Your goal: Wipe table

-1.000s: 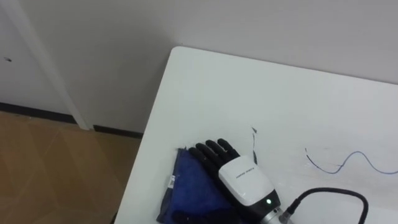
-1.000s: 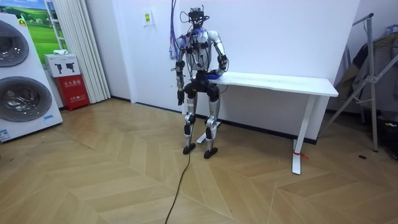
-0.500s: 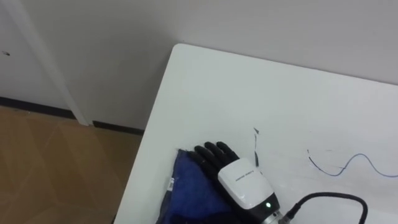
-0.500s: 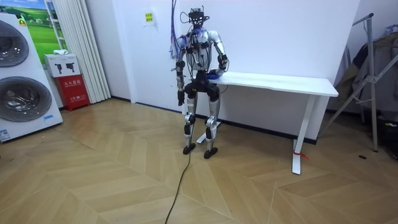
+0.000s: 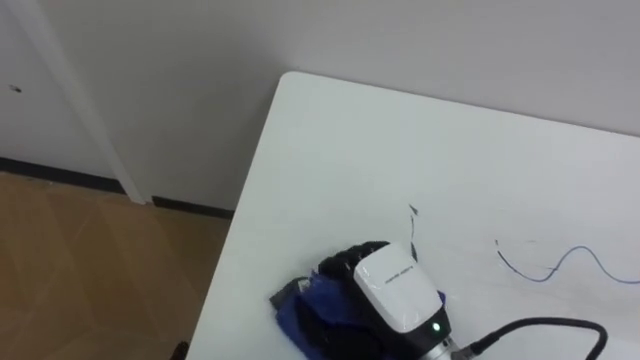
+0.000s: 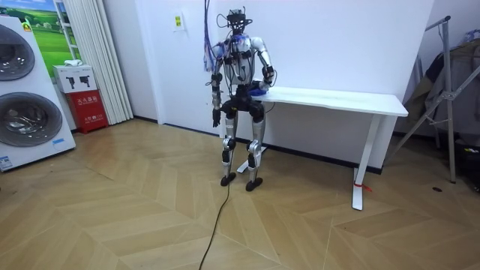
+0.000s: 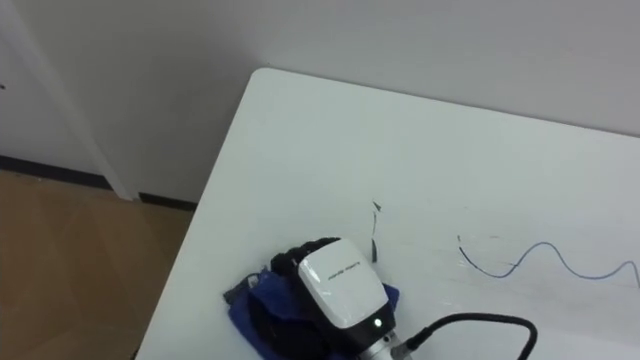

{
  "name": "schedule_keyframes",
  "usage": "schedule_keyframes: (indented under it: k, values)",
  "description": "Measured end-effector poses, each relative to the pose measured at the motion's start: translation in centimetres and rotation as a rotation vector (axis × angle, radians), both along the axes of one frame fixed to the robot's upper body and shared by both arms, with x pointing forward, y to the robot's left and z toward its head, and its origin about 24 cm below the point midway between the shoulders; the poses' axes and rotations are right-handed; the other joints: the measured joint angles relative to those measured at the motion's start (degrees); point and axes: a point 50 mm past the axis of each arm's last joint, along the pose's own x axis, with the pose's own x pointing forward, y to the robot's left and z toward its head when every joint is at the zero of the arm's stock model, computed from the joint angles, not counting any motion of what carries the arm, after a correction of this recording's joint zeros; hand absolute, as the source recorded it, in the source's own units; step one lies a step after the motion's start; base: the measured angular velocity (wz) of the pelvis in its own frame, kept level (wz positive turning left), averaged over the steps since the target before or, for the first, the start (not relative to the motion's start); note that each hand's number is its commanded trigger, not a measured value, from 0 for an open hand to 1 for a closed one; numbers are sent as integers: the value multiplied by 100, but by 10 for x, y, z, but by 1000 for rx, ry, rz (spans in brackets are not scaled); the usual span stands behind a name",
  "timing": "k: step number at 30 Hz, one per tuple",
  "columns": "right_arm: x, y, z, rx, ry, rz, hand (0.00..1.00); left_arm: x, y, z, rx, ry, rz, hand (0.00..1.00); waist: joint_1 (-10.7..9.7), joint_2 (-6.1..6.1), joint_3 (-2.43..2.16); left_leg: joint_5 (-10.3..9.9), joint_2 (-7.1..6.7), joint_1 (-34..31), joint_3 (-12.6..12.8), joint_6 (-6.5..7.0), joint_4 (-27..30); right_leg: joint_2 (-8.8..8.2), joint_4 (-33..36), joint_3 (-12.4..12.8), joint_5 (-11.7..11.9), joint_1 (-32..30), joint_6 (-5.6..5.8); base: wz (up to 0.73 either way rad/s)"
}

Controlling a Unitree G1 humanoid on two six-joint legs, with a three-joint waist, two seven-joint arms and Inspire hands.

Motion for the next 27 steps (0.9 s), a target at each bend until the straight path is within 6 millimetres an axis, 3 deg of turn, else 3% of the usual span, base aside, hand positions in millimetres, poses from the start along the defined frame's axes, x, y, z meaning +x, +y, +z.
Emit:
schedule_keyframes:
  k: [8,11,17,22,27]
  values:
    - [15,-4,4,-30,10,-1,100,-2,-2,-1,-5,3,9,0,-101,5,5,2,-6,161,-3,3,13,-8,2,4,-5,160,8,0]
    - [34,-10,8,-72,6,-37,100,-3,-2,-1,-5,6,8,0,-91,11,6,1,-7,221,-6,5,8,-9,6,-10,-8,221,12,0]
    - [95,-19,29,-87,-6,-168,100,-10,-4,-3,-8,52,33,0,-51,41,20,1,-7,295,-75,4,20,-17,9,-81,-8,336,12,7]
    - [137,-70,40,42,53,-515,100,-34,2,-5,8,146,105,0,34,42,15,2,-15,305,-241,5,54,-27,6,-256,-13,408,21,17]
    - [136,-123,25,26,154,-767,100,-54,6,-3,15,189,150,0,32,48,10,4,-66,247,-389,9,130,-90,8,-447,-71,443,98,20]
